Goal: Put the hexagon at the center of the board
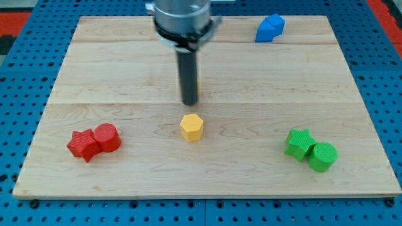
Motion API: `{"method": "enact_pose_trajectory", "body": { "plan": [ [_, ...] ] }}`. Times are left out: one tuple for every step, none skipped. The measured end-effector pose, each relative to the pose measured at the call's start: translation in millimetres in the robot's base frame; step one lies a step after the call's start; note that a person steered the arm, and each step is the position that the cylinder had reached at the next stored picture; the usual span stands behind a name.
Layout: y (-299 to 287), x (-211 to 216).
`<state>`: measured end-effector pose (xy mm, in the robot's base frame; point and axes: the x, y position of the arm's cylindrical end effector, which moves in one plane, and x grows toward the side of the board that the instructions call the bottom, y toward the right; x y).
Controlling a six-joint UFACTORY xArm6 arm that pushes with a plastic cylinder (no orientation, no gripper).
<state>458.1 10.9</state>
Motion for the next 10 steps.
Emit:
{"method": "enact_pose_trajectory", "body": {
  "plan": [
    [59.5,76.5],
    [30.9,123.8],
    [9.9,83.3],
    [1.2,67.0],
    [-10.7,100.9],
    [-61.8,71.0],
    [-37.5,39.9],
    [-15.3,98.4],
    [-1.6,65.2],
    [-46.0,-6.0]
  ]
}}
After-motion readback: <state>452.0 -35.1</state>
